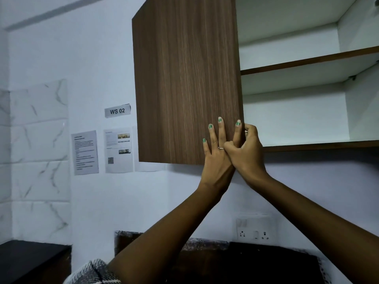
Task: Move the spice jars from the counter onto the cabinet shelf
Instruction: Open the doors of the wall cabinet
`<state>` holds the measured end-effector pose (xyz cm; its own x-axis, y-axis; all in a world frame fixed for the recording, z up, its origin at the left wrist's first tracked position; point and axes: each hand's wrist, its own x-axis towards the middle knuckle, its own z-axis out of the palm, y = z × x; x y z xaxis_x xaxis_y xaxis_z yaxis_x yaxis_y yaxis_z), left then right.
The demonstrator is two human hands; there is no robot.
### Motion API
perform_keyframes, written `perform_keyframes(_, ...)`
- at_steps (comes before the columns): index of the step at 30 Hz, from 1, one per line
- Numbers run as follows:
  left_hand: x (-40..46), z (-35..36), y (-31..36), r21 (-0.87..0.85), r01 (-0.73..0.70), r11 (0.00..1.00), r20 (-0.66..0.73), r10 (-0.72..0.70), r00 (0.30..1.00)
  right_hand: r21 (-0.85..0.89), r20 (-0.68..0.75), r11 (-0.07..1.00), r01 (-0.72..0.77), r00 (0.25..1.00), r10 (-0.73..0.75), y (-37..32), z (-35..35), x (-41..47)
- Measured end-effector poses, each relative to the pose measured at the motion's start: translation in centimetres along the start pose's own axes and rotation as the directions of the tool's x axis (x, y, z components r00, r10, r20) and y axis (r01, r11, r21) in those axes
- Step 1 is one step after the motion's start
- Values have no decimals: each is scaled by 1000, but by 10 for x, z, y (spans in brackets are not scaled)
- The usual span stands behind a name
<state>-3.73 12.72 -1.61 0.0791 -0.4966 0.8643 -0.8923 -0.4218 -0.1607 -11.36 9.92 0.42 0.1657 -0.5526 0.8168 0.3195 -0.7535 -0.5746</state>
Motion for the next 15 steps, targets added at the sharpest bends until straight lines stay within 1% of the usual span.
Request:
perform_keyframes(4,-24,-34,-18,-75,-68,995,-34,65,997,-42,-41,999,35,998,-37,-34,12,-30)
perform_keyframes(9,-57,-86,-41,-291,-146,946,-104,121,987,-56,-66,997,58,996,-62,-79,34,-68)
perform_keyframes(12,-80,-116,-57,-446,-177,877,-166,114,980,-47,-83,997,67,994,-71,-103,50,-90)
perform_keyframes(13,-87,-125,-64,-466,-189,864,-193,109,975,-43,-90,996,72,993,-76,-110,56,-97)
perform_keyframes(15,-98,-142,-79,-437,-207,875,-227,115,967,-35,-95,996,84,992,-87,-125,68,-111)
